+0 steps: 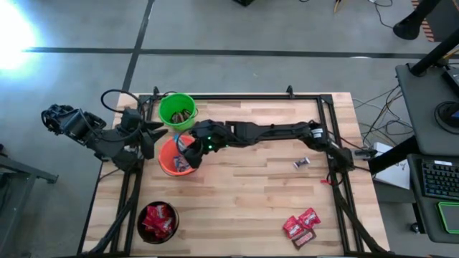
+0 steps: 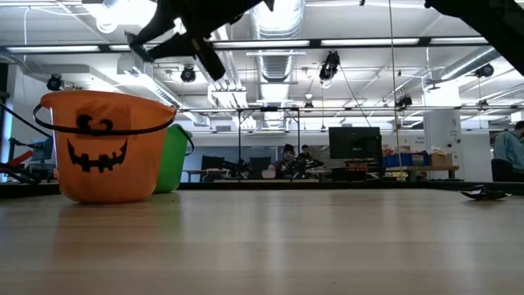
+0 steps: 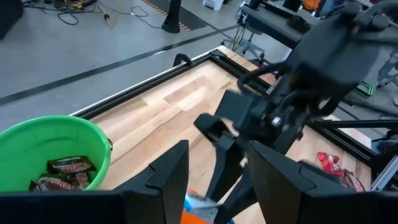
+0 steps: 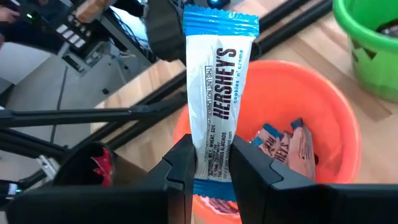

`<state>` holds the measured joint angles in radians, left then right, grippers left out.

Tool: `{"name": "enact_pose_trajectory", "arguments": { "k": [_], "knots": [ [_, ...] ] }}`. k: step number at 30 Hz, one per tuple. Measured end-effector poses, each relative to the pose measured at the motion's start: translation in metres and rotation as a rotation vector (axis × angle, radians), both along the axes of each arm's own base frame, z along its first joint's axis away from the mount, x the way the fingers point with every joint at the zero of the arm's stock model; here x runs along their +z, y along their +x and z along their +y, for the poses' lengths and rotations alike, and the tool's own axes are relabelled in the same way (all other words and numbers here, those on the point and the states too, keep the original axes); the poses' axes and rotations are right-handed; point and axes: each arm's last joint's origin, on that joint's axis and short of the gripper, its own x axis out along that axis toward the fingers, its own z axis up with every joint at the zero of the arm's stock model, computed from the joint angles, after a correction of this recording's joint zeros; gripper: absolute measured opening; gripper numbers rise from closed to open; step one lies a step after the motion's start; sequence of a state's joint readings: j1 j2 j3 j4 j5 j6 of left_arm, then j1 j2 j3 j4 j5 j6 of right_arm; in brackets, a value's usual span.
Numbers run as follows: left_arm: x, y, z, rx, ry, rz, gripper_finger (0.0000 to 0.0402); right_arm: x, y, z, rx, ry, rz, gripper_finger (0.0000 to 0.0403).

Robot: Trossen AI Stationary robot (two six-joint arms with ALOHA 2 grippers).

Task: Organize candy in baskets
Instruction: Put the white chocolate into the orange bucket

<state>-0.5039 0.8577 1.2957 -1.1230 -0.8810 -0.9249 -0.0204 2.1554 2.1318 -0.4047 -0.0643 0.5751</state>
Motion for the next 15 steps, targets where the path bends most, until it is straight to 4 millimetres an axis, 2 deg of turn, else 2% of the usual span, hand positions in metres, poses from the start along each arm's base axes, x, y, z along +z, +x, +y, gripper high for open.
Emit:
{"name": "enact_pose_trajectory", "arguments": {
  "k": [4,9,15],
  "knots": [
    [-0.0001,-0.0004,0.0002,0.0,0.001,0.001,0.0146,-0.0098,0.004,-0.0001,-0.004,0.007,0.019,0.007],
    [0.0001,-0.0009,0.0005,0.0,0.0,0.0,0.0146,-0.0102,0.0042,-0.0001,0.003,-0.006,0.019,0.0075],
    [0.0001,-0.0009,0.0005,0.0,0.0,0.0,0.0146,-0.0107,0.0043,-0.001,0.005,-0.012,0.019,0.012]
  ]
}}
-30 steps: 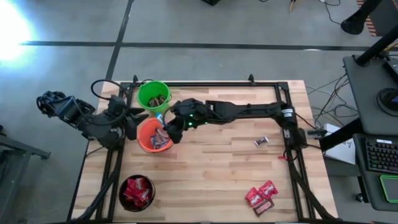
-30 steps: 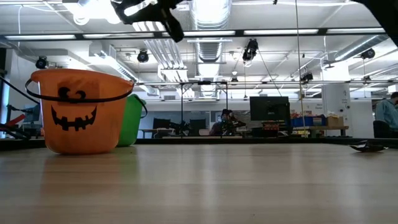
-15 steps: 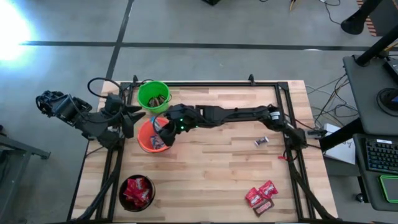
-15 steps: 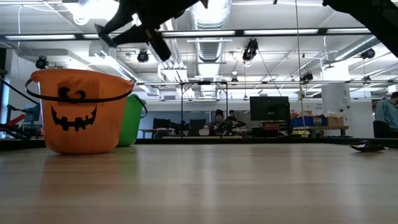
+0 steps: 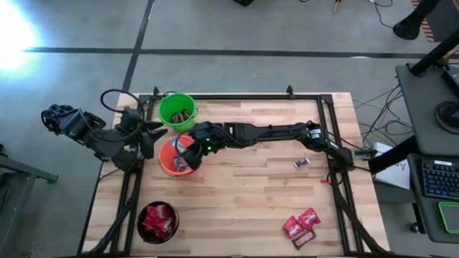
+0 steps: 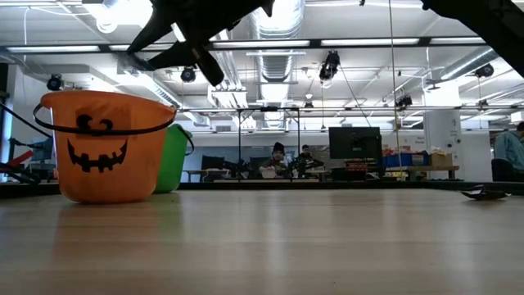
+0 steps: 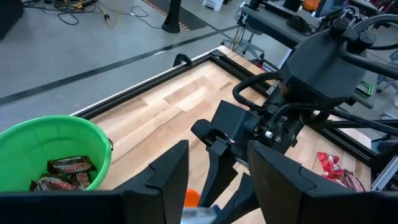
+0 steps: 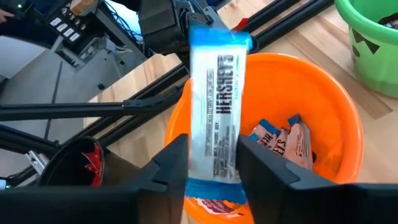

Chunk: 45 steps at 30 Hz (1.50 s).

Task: Organize candy in baskets
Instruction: Put the white chocolate into the orange bucket, then put the brown chocolate into the green bucket

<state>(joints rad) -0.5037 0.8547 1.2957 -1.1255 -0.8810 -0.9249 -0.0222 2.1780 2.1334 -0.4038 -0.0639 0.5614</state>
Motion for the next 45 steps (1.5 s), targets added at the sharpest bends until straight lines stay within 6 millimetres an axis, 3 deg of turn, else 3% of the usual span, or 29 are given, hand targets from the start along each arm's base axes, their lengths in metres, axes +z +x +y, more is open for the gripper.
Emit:
{"name": "enact_pose_trajectory", "arguments": {
  "k": [8,15,24,33,40,45],
  "knots": [
    [0.0,0.0,0.0,0.0,0.0,0.0,0.0146,0.0,0.0,0.0,0.003,-0.013,0.0,0.0194],
    [0.0,0.0,0.0,0.0,0.0,0.0,0.0146,-0.001,-0.01,-0.002,-0.012,0.029,0.109,0.0201],
    [0.0,0.001,0.0,0.001,-0.002,-0.001,0.0146,0.015,-0.058,0.005,0.001,0.033,0.444,0.0178],
    [-0.002,0.007,-0.004,0.014,-0.017,0.001,0.0146,0.028,-0.127,0.025,-0.049,-0.081,0.947,0.0171],
    [-0.003,0.019,-0.01,0.023,-0.019,-0.009,0.0146,0.042,-0.153,0.043,-0.039,-0.119,0.949,0.0171],
    [-0.004,0.026,-0.014,0.046,-0.026,-0.021,0.0146,0.034,-0.172,0.054,-0.07,-0.113,1.005,0.0171]
  ]
}}
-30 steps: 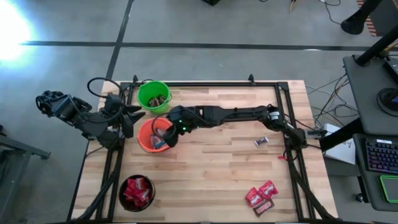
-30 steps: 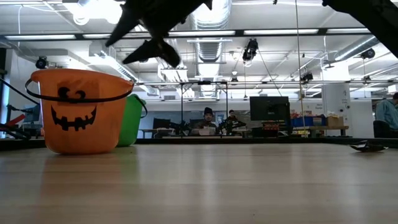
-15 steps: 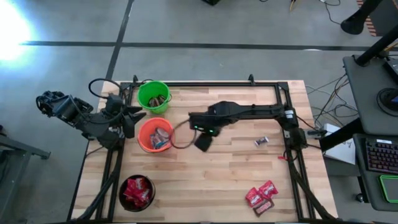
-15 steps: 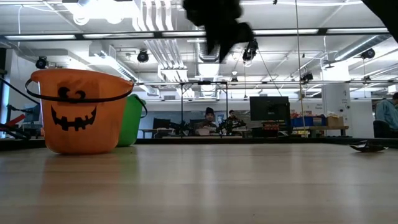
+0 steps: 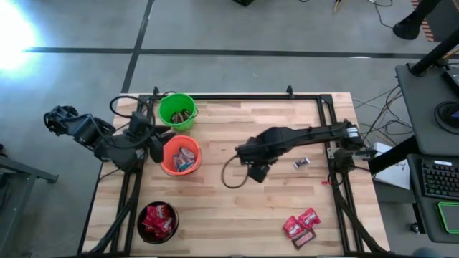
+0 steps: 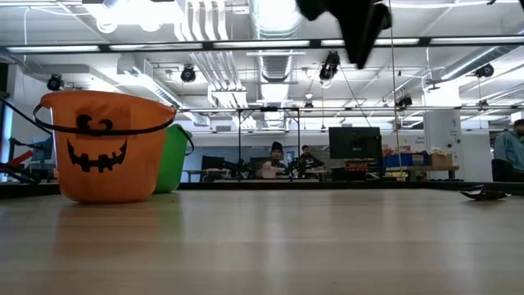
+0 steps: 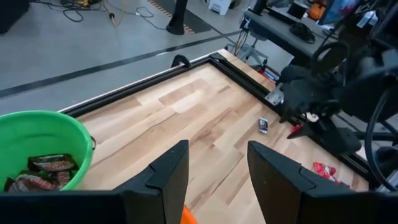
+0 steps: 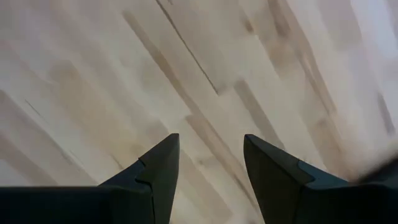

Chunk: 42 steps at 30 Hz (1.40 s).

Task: Organize candy in baskets
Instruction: Put the brown chocolate into the green bucket

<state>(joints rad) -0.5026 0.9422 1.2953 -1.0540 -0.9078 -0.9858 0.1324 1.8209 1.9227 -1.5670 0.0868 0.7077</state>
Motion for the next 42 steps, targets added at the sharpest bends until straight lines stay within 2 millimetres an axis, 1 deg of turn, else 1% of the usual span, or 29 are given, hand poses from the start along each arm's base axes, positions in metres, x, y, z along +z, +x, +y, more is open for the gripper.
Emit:
{"name": "enact_pose_trajectory", "arguments": {
  "k": [2,6,9,15,17,19,23,28,33,42],
  "knots": [
    [0.0,0.002,-0.001,0.001,-0.003,-0.005,0.0146,-0.004,-0.012,0.005,-0.023,-0.001,0.032,0.0171],
    [0.0,0.005,-0.002,0.011,0.001,-0.013,0.0146,-0.023,-0.035,0.015,-0.07,-0.014,0.117,0.0171],
    [0.001,0.005,-0.002,0.026,0.005,-0.025,0.0146,-0.032,-0.053,0.018,-0.132,-0.025,0.157,0.0171],
    [0.003,0.007,-0.001,0.055,0.002,-0.061,0.0146,-0.048,-0.083,0.014,-0.305,-0.083,0.196,0.0169],
    [0.004,0.008,-0.001,0.062,0.005,-0.073,0.0146,-0.051,-0.092,0.01,-0.384,-0.135,0.181,0.0168],
    [0.005,0.008,-0.001,0.069,0.007,-0.086,0.0146,-0.054,-0.1,0.007,-0.41,-0.168,0.163,0.0168],
    [0.006,0.009,-0.001,0.076,0.003,-0.097,0.0146,-0.061,-0.113,0.007,-0.285,-0.17,0.191,0.0167],
    [0.007,0.011,-0.002,0.079,-0.009,-0.118,0.0146,-0.066,-0.127,0.007,-0.039,-0.155,0.252,0.0159],
    [0.008,0.02,-0.007,0.081,-0.026,-0.147,0.0146,-0.07,-0.137,0.005,0.173,-0.124,0.308,0.0153],
    [0.003,0.051,-0.021,0.11,-0.029,-0.186,0.0146,-0.081,-0.163,-0.002,0.326,-0.11,0.353,0.0148]
  ]
}}
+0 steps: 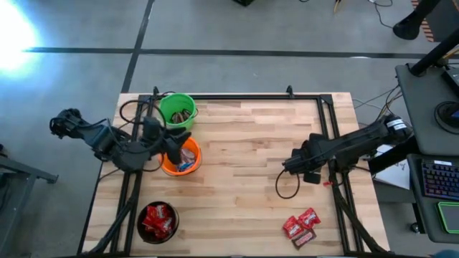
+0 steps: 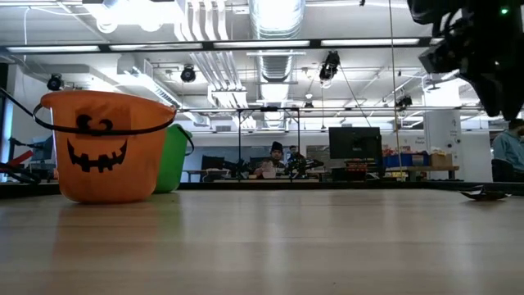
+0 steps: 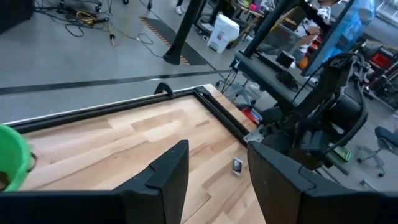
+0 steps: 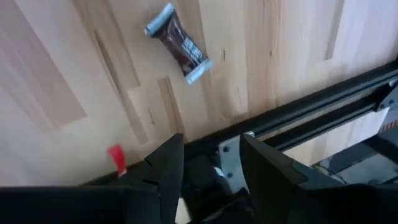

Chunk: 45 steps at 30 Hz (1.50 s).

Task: Organize candy in baskets
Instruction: Put the brown chocolate into the green bucket

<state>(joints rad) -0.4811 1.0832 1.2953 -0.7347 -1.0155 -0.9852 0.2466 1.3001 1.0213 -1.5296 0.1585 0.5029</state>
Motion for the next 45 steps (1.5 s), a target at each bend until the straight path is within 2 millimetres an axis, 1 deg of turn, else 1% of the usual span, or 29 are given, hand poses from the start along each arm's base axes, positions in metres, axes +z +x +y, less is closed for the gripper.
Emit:
{"name": "enact_pose_trajectory", "arguments": {
  "k": [3,9,15,19,24,28,34,39,45],
  "knots": [
    [-0.003,0.012,-0.003,0.032,0.006,-0.014,0.0146,-0.006,-0.007,-0.002,0.048,0.011,-0.017,0.0145],
    [-0.009,0.035,-0.007,0.077,0.001,-0.043,0.0146,-0.02,-0.009,-0.006,0.068,-0.061,-0.12,0.0141],
    [-0.017,0.053,-0.007,0.106,0.004,-0.038,0.0146,-0.031,-0.012,-0.006,0.081,-0.05,-0.115,0.0143],
    [-0.023,0.061,-0.005,0.105,0.004,-0.009,0.0146,-0.034,-0.013,-0.007,0.125,-0.04,-0.095,0.0139],
    [-0.024,0.063,-0.001,0.095,0.014,0.014,0.0146,-0.036,-0.007,-0.005,0.191,-0.008,-0.142,0.0136],
    [-0.022,0.061,0.001,0.088,0.04,0.028,0.0146,-0.037,-0.002,-0.003,0.231,0.042,-0.185,0.0139],
    [-0.021,0.059,0.002,0.076,0.074,0.051,0.0146,-0.038,0.002,-0.001,0.18,0.047,-0.232,0.0137],
    [-0.021,0.059,0.002,0.068,0.102,0.074,0.0146,-0.038,0.001,-0.001,0.161,0.046,-0.235,0.0139],
    [-0.022,0.058,0.003,0.065,0.12,0.1,0.0146,-0.041,-0.001,-0.001,0.151,0.094,-0.214,0.0137]
  ]
}}
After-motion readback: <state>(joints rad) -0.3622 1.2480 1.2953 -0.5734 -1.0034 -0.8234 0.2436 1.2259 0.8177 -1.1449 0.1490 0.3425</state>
